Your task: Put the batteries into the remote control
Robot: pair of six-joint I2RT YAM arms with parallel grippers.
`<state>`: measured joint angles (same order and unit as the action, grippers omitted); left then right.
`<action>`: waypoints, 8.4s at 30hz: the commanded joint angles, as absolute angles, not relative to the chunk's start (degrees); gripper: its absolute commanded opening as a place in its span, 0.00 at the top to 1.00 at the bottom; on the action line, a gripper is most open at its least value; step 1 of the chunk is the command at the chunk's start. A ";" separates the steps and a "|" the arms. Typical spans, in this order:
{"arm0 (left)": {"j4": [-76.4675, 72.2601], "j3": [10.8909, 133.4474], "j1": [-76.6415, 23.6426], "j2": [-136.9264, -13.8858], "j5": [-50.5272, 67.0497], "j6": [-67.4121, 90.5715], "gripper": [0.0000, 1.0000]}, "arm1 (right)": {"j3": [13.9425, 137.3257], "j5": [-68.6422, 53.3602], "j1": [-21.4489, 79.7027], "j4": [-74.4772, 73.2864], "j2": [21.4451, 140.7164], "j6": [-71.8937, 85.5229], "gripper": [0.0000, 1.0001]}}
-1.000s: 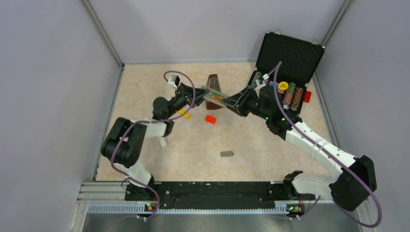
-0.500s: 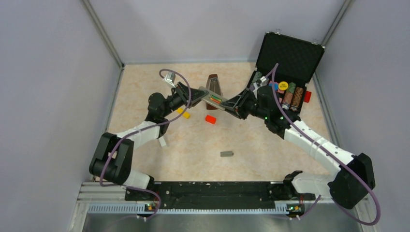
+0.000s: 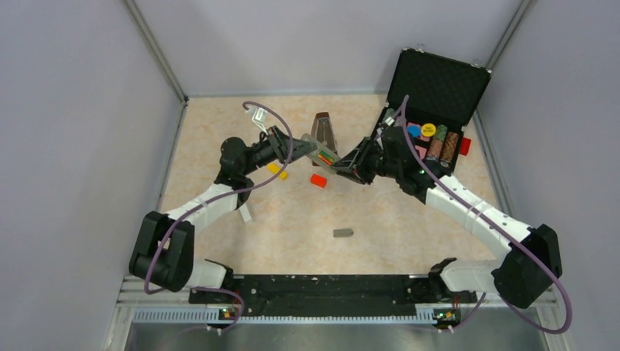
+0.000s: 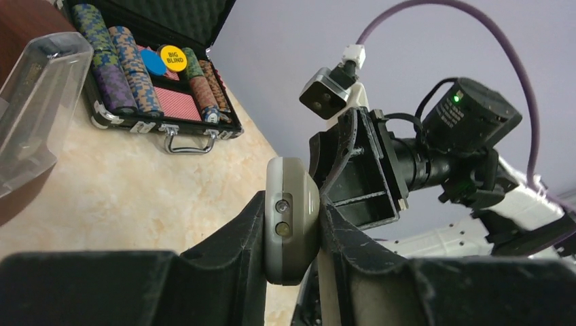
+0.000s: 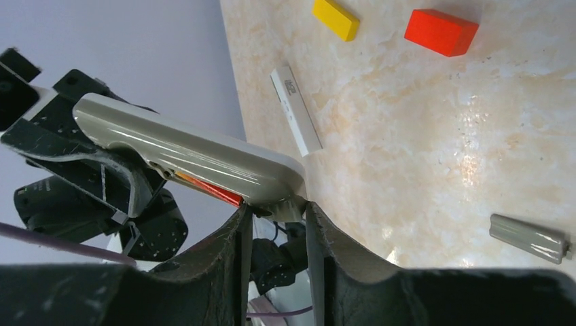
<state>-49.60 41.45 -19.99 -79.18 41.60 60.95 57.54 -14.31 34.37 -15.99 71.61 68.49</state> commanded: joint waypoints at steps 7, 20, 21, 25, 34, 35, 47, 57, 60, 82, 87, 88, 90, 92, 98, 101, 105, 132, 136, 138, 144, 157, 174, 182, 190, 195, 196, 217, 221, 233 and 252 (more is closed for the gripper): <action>-63.48 46.22 -23.36 -74.17 53.80 58.36 1.00 | 60.12 -11.06 34.27 -21.16 76.52 66.44 0.70; -53.95 48.53 -23.38 -76.77 45.07 70.22 1.00 | 60.78 -8.12 34.21 -22.28 75.22 63.12 0.74; -55.78 48.07 -23.31 -77.34 44.33 73.12 1.00 | 61.11 -7.78 34.28 -22.66 75.11 62.58 0.73; -62.64 46.17 -22.71 -80.23 41.45 82.42 1.00 | 62.21 -7.13 34.17 -23.79 74.66 60.79 0.71; -66.99 44.69 -21.47 -83.88 38.73 87.75 1.00 | 63.83 -7.23 33.65 -25.60 73.64 58.82 0.69; -65.90 44.53 -21.33 -83.65 38.34 87.43 1.00 | 63.93 -7.21 33.41 -25.77 73.45 58.72 0.69; -57.83 43.44 -20.38 -82.61 35.71 85.21 1.00 | 64.16 -6.90 31.59 -25.92 69.89 58.73 0.59; -56.60 43.05 -20.26 -82.02 34.61 85.74 1.00 | 62.09 -11.85 31.15 -19.51 67.06 60.13 0.52; -55.19 43.32 -20.02 -81.35 34.50 85.65 1.00 | 60.82 -13.66 31.12 -16.05 66.43 61.53 0.46; -50.67 43.99 -19.87 -78.56 35.46 84.26 1.00 | 50.80 -18.72 31.16 8.34 63.91 70.10 0.42; -51.83 44.04 -19.86 -78.75 36.14 85.13 1.00 | 51.28 -19.38 31.12 9.22 66.14 70.85 0.45; -51.94 43.96 -19.86 -78.67 36.18 85.23 1.00 | 51.26 -19.39 31.14 9.41 66.55 71.15 0.46; -52.02 43.91 -19.87 -78.71 36.20 85.34 1.00 | 51.13 -19.76 31.18 10.32 67.19 71.50 0.49; -52.33 44.04 -19.86 -78.90 36.35 85.56 1.00 | 51.28 -20.46 31.13 10.72 67.96 71.62 0.51; -53.28 44.21 -19.90 -79.53 36.55 86.04 1.00 | 51.72 -20.97 31.13 10.53 69.62 71.54 0.59; -54.24 44.28 -19.95 -79.92 36.80 86.32 1.00 | 52.04 -21.21 31.16 9.88 70.50 71.34 0.66; -56.21 44.17 -19.86 -80.60 36.86 86.86 1.00 | 53.37 -21.30 31.12 7.52 71.47 69.76 0.74; -20.67 46.13 -10.38 -74.44 38.84 54.04 1.00 | 61.61 -22.83 25.30 -23.21 71.76 24.73 0.30; -9.70 46.81 -10.29 -72.13 31.38 49.49 1.00 | 62.97 -16.35 28.38 -33.86 76.72 19.29 0.34; -6.91 46.41 -10.22 -71.16 28.29 49.10 1.00 | 62.04 -11.49 32.14 -35.76 78.00 19.02 0.34; -6.63 42.72 -10.11 -67.52 25.41 50.98 1.00 | 52.94 -9.60 37.75 -34.38 78.35 25.25 0.52; -11.20 33.94 -10.11 -62.92 26.28 56.74 1.00 | 40.68 -18.02 37.88 -23.52 77.41 28.93 0.59; -10.59 30.72 -10.20 -57.90 22.85 59.35 1.00 | 39.71 -19.89 37.90 -15.61 84.43 33.65 0.61; -10.17 29.50 -10.20 -55.80 22.03 59.81 1.00 | 37.70 -20.79 37.84 -14.18 86.00 36.32 0.67; -9.62 28.51 -10.20 -54.10 21.58 60.22 1.00 | 36.60 -19.78 37.88 -14.51 85.43 37.33 0.76; -9.47 27.99 -10.20 -53.54 21.71 60.63 1.00 | 36.15 -18.40 37.79 -14.47 85.19 38.66 0.91; -9.42 27.95 -10.20 -53.46 21.76 60.72 1.00 | 36.13 -18.30 37.84 -14.49 85.13 38.90 0.95; -13.06 25.97 -10.54 -54.23 22.20 62.31 1.00 | 36.85 -22.15 30.69 -11.08 73.79 45.39 1.00; -17.52 24.39 -10.70 -55.09 23.82 62.58 1.00 | 37.91 -22.84 30.04 -10.33 70.75 46.75 1.00; -44.46 21.51 -12.87 -61.46 32.67 62.12 1.00 | 44.91 -27.80 29.72 -4.66 63.08 56.18 1.00; -54.49 29.19 -21.72 -69.41 31.53 63.27 1.00 | 48.15 -30.33 30.15 1.61 65.26 61.05 1.00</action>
